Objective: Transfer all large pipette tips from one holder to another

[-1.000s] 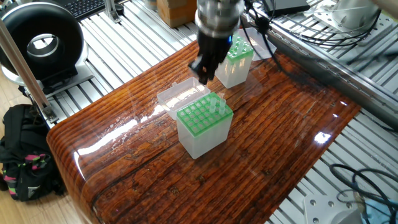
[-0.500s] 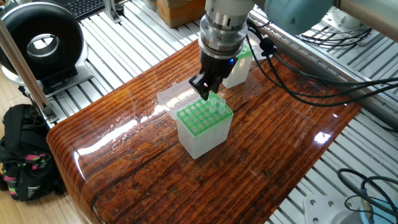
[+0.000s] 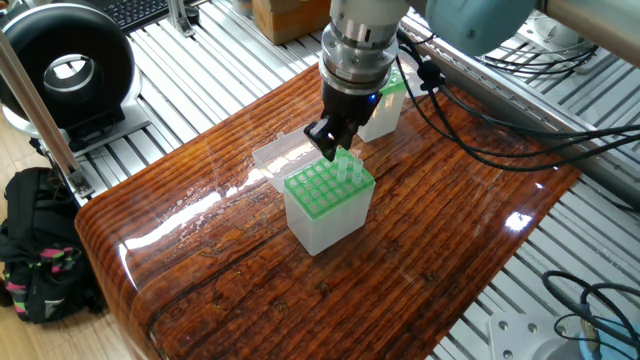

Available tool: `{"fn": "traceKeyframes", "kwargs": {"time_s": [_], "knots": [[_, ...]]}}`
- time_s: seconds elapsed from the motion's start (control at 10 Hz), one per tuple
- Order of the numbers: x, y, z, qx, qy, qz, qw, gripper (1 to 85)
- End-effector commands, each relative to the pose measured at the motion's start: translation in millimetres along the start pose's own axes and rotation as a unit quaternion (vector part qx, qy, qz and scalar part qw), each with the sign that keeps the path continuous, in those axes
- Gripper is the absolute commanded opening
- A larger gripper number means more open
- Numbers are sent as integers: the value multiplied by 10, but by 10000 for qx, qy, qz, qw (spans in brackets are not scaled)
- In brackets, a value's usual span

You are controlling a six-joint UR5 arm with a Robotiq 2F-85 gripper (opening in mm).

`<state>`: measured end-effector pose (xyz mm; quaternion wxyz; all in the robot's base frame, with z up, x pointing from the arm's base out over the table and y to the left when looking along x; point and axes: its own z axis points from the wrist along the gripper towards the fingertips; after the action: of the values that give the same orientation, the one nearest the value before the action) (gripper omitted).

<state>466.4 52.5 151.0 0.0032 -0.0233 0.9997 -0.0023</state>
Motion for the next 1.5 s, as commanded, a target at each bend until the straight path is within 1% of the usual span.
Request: {"fn": "traceKeyframes", "kwargs": {"time_s": [0.0,0.1,0.5,1.0,1.4], "knots": [[35,32,33,-30,73,53,10000,333],[57,57,72,-29,57,75,10000,330],[127,70,93,0,104,76,9999,320],[152,56,103,-2,151,38,9999,317],[177,29,111,26,198,46,9998,293]]}}
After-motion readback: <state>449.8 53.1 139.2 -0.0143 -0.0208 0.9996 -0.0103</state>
